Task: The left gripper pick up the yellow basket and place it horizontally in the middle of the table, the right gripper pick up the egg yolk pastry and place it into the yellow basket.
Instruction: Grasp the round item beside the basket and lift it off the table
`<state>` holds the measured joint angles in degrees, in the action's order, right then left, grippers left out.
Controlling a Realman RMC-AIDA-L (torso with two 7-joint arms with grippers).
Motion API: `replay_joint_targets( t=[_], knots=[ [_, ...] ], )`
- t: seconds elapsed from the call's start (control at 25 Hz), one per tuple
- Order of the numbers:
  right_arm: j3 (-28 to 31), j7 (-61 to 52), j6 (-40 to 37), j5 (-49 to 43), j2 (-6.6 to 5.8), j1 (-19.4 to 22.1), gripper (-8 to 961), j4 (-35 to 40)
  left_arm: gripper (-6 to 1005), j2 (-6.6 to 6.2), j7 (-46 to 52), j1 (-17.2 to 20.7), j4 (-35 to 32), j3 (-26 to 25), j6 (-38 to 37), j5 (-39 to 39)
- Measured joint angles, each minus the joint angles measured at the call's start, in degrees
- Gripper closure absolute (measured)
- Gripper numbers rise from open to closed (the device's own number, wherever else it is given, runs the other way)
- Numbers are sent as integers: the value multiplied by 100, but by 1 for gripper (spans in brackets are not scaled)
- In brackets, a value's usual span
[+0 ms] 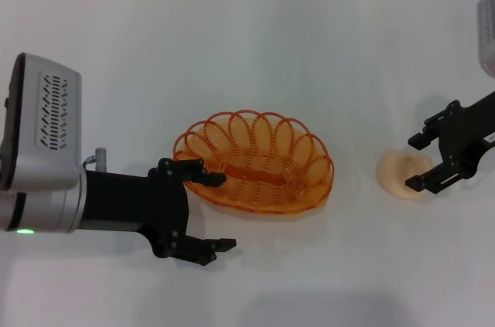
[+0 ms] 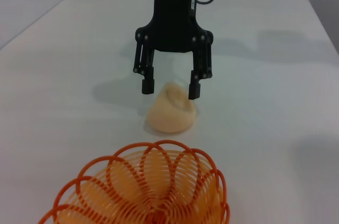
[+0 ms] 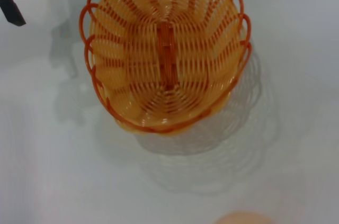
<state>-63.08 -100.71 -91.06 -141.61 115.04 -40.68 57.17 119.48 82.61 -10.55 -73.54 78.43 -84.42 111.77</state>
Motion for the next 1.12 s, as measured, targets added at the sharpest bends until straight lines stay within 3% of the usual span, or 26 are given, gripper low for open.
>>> replay_joint_targets(
  t=[0.24,0.68,0.8,1.0,1.12],
  knots=[
    [-118,-10,127,-88,1,-122,274,-177,117,0,0,10,-23,5,5,3],
    [-139,-10,162,-113,-6,-249,469,-307,119,-15,0,3,-29,5,4,15],
    [-136,-1,127,-88,-8,-260,703,-296,119,-14,2,0,-29,6,4,17],
    [-106,54,20,-68,-9,-263,857,-256,120,-13,28,0,-29,5,-2,21],
    [-73,95,-230,1,-37,-274,878,-168,120,-13,35,2,-29,5,-14,22]
  ],
)
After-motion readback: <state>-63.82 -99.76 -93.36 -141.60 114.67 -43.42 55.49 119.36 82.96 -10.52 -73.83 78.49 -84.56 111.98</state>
